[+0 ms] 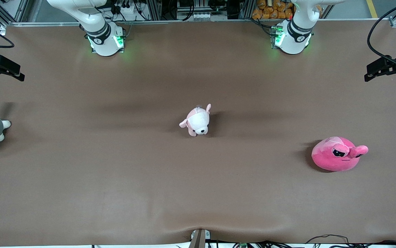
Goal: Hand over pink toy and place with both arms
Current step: 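Move the left gripper down toward the pink plush toy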
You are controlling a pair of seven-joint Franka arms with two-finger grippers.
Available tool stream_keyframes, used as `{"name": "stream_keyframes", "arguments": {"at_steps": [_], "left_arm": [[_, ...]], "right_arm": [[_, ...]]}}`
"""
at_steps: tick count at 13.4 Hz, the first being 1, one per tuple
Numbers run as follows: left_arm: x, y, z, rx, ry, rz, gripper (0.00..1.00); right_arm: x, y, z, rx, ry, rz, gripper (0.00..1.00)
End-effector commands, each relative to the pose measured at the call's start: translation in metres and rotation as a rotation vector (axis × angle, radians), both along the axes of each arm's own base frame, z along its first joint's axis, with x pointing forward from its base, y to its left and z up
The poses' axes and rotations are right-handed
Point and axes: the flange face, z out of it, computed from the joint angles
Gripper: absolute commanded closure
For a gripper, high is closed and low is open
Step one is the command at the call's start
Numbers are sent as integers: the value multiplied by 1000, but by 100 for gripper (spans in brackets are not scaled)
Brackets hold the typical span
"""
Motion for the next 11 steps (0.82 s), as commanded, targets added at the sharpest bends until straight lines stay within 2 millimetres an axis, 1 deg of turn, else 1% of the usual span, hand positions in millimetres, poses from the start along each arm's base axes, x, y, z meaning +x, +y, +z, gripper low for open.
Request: {"name": "stream_keyframes", "arguments": {"at_steps": [1,5,11], "left_arm": [[1,0,3,7,-8,-8,0],[1,0,4,7,-9,-10,0],[4,1,-1,7,0,-7,0]], "right_arm": [[0,-1,1,9,-7,7,0],[0,-1,1,9,-7,7,0],[0,-2,1,11,-5,6,0]]}}
